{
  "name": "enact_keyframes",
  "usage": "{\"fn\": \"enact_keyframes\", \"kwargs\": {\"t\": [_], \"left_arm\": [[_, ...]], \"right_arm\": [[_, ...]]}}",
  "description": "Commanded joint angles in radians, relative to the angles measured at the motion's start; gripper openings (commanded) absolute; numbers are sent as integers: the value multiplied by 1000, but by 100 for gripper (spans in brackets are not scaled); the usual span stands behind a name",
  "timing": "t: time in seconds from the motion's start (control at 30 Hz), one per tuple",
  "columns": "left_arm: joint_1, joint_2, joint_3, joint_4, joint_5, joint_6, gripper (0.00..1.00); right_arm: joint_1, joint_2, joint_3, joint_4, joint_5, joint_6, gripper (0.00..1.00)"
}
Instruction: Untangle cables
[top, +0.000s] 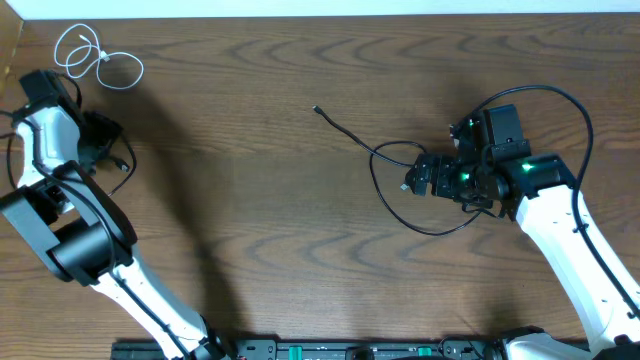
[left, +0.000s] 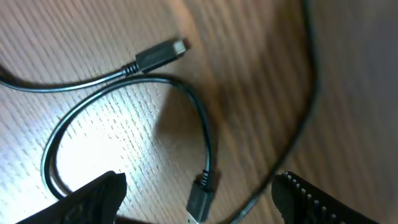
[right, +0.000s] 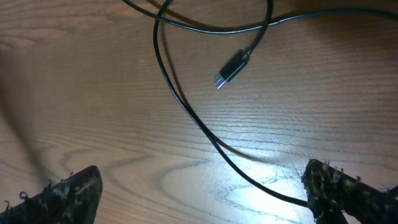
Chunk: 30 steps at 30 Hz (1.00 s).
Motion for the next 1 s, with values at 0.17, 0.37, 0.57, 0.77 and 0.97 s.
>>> {"fn": "enact_keyframes", "kwargs": {"t": [0.17, 0.37, 0.57, 0.77, 0.97], "left_arm": [[0, 89, -16, 19, -35, -41, 68], [0, 118, -16, 40, -36, -41, 55], [0, 150, -16, 47, -36, -13, 8], [1, 134, -2, 54, -35, 4, 7], [0, 58, 15, 62, -36, 0, 7]], "right_arm": [[5, 2, 7, -1, 8, 11, 99], [5, 2, 7, 2, 8, 11, 99], [5, 2, 7, 2, 8, 11, 99], [5, 2, 7, -2, 8, 11, 99], [5, 2, 7, -12, 8, 11, 99]]}}
